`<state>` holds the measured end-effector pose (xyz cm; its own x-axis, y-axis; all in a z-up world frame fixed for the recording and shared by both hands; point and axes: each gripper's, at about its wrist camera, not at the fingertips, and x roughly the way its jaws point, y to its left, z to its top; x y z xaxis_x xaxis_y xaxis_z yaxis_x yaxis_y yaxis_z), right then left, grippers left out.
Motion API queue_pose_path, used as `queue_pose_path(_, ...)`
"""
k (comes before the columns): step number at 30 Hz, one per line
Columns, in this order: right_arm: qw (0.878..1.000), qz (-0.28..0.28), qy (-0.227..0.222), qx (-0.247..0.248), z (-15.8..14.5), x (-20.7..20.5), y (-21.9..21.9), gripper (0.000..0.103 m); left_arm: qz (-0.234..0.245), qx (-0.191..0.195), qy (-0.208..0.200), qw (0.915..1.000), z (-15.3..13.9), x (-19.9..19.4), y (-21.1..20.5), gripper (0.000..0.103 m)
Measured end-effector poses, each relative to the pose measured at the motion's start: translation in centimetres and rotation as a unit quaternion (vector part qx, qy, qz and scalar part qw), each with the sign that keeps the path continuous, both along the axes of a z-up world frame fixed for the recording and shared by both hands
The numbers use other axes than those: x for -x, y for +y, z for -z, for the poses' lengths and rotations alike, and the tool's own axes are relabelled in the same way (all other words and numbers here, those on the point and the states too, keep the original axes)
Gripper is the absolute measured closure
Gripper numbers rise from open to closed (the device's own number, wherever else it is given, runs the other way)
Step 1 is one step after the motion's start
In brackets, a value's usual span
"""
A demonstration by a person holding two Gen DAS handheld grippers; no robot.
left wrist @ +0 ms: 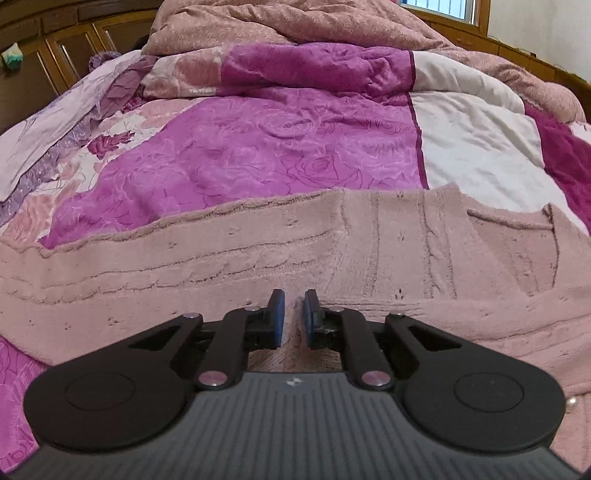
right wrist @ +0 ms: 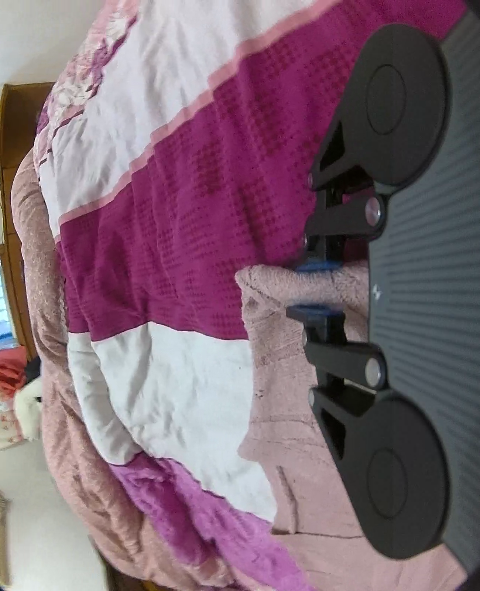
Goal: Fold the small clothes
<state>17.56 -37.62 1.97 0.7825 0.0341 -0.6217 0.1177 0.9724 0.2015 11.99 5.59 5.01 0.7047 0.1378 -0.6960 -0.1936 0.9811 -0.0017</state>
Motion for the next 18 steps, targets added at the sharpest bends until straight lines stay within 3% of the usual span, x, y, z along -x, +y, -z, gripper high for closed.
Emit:
queue_pose_path(1,1.0,-0.001,0.003,0.013,-0.3,0.1,0.4,0.067,-0.001,0.007,0.005,1.0,-0.2,0.1,0.2,0.09)
queue_pose_path(3,0.999,0.002,0.003,0.039,-1.1,0.7,0.9,0.049,-0.002,0.027,0.01,0.9996,-0.6,0.3,0.8,0.089)
queue_pose_path(4,0.999,0.004,-0.001,0.048,-1.5,0.9,1.1,0.047,-0.001,0.037,0.011,0.9992,-0.8,0.3,1.1,0.089)
queue_pose_path(7,0.998,-0.005,-0.014,0.064,-2.8,2.1,1.9,0.046,0.002,0.048,0.006,0.9988,-1.4,0.6,1.5,0.072)
queue_pose_path(9,0.998,-0.02,-0.016,0.058,-3.4,2.7,2.5,0.046,0.009,0.051,0.003,0.9986,-1.5,0.6,1.4,0.054)
queue_pose_path(11,0.998,-0.046,-0.015,0.048,-3.7,3.0,3.1,0.046,0.021,0.058,0.005,0.9981,-1.4,0.5,1.1,0.048)
queue_pose_path(14,0.996,-0.077,-0.004,0.046,-3.4,3.1,4.3,0.046,0.041,0.082,0.021,0.9956,-0.4,0.1,0.6,0.048)
queue_pose_path(16,0.995,-0.086,0.003,0.053,-2.9,3.0,5.0,0.046,0.044,0.077,0.015,0.9959,0.2,0.2,0.2,0.054)
queue_pose_path(18,0.995,-0.088,0.011,0.051,-2.3,3.0,5.5,0.046,0.051,0.067,0.006,0.9964,0.7,0.4,-0.3,0.086)
